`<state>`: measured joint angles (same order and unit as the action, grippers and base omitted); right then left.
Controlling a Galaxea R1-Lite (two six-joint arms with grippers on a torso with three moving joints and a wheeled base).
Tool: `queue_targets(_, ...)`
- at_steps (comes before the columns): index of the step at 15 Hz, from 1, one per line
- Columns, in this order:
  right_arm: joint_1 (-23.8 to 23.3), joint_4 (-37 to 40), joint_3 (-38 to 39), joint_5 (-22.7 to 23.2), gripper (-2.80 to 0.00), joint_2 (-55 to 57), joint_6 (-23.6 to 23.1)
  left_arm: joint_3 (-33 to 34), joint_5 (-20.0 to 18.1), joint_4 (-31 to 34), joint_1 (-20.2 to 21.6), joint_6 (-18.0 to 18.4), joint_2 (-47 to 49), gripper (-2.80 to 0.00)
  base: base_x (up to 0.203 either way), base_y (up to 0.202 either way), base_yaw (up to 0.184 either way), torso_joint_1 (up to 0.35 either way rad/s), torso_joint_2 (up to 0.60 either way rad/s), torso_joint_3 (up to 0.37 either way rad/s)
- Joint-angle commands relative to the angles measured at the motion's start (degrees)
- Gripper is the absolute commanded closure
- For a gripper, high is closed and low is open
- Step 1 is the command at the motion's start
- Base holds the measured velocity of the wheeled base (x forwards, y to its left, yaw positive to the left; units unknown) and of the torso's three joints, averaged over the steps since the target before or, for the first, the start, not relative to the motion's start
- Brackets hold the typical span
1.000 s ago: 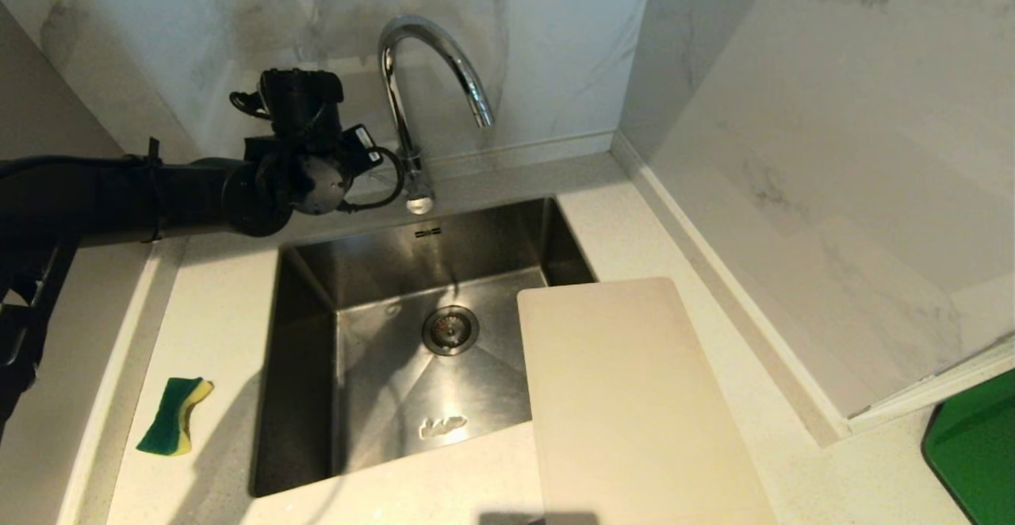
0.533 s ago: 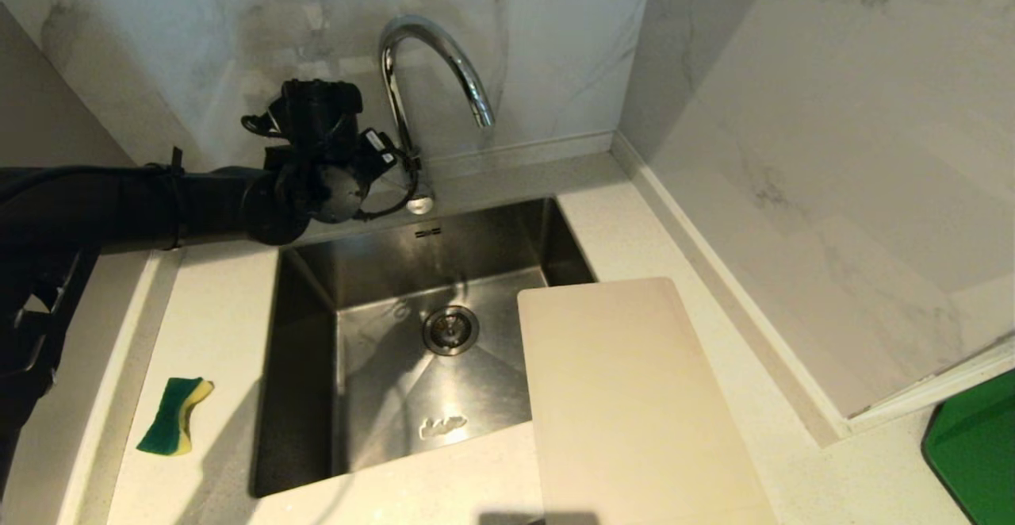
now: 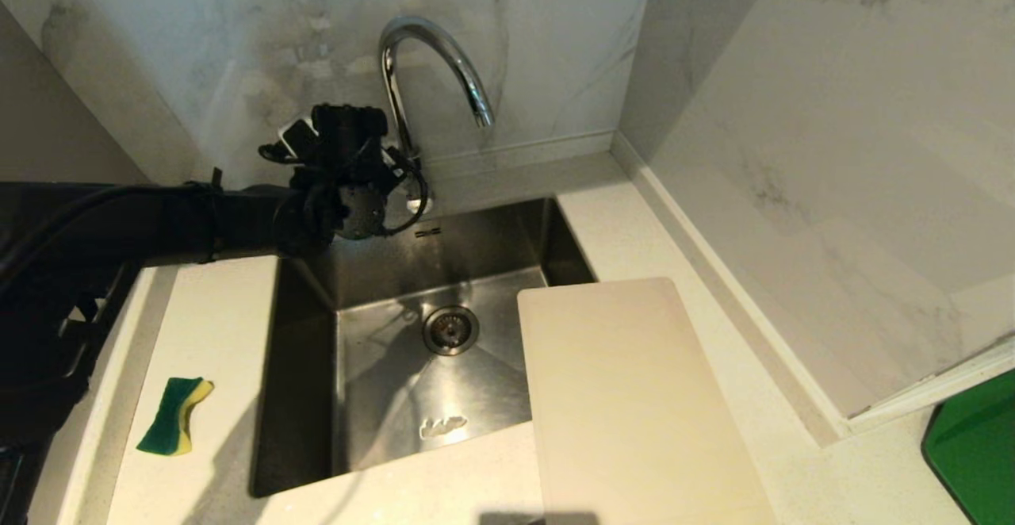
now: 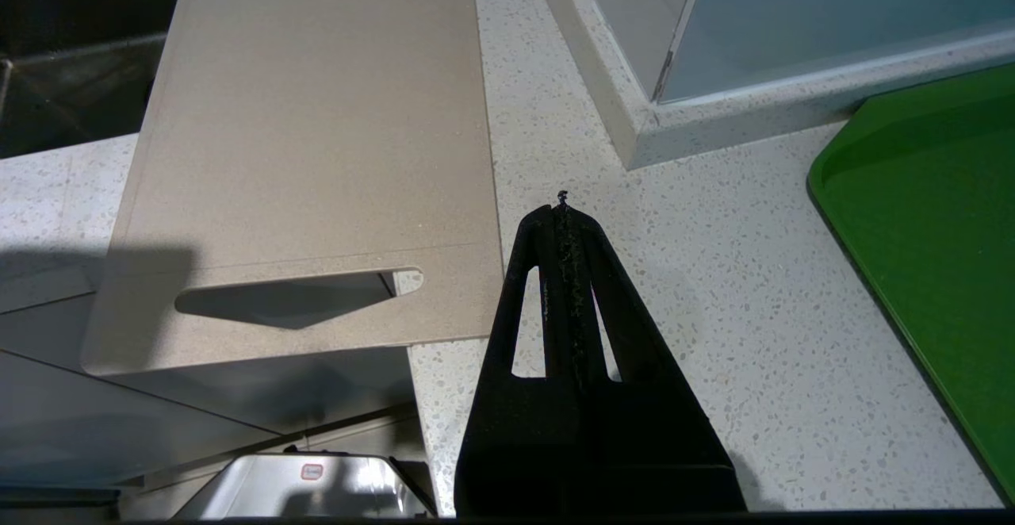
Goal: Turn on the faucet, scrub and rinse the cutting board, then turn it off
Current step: Turn on the tap
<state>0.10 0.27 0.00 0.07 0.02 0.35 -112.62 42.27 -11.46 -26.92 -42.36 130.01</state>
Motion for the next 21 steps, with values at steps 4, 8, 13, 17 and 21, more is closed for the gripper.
queue_targets(4, -0.01, -0.09, 0.00, 0.01, 0.00, -0.02, 0.08, -0.23, 2.63, -2.38, -1.29, -0.66, 2.15, -2.80, 0.000, 0.000, 0.000, 0.000, 0.00, 0.000)
queue_targets(8, 0.00, -0.09, 0.00, 0.01, 0.00, -0.02, 0.08, -0.23, 3.41, -5.15, -2.17, -0.62, 3.99, -2.80, 0.000, 0.000, 0.000, 0.000, 0.00, 0.000)
queue_targets(13, -0.01, -0.09, 0.00, 0.01, 0.00, -0.02, 0.05, -0.29, 5.01, -9.98, -1.27, 3.41, 5.71, -2.80, 0.000, 0.000, 0.000, 0.000, 0.00, 0.000)
queue_targets(17, -0.01, -0.09, 0.00, 0.01, 0.00, -0.02, 0.08, -0.32, 7.19, -22.28, -0.15, 15.52, 9.00, -2.80, 0.000, 0.000, 0.000, 0.000, 0.00, 0.000)
queue_targets(21, -0.01, -0.09, 0.00, 0.01, 0.00, -0.02, 0.08, -1.01, 7.20, -23.24, 0.11, 16.43, 10.81, -2.80, 0.000, 0.000, 0.000, 0.000, 0.00, 0.000)
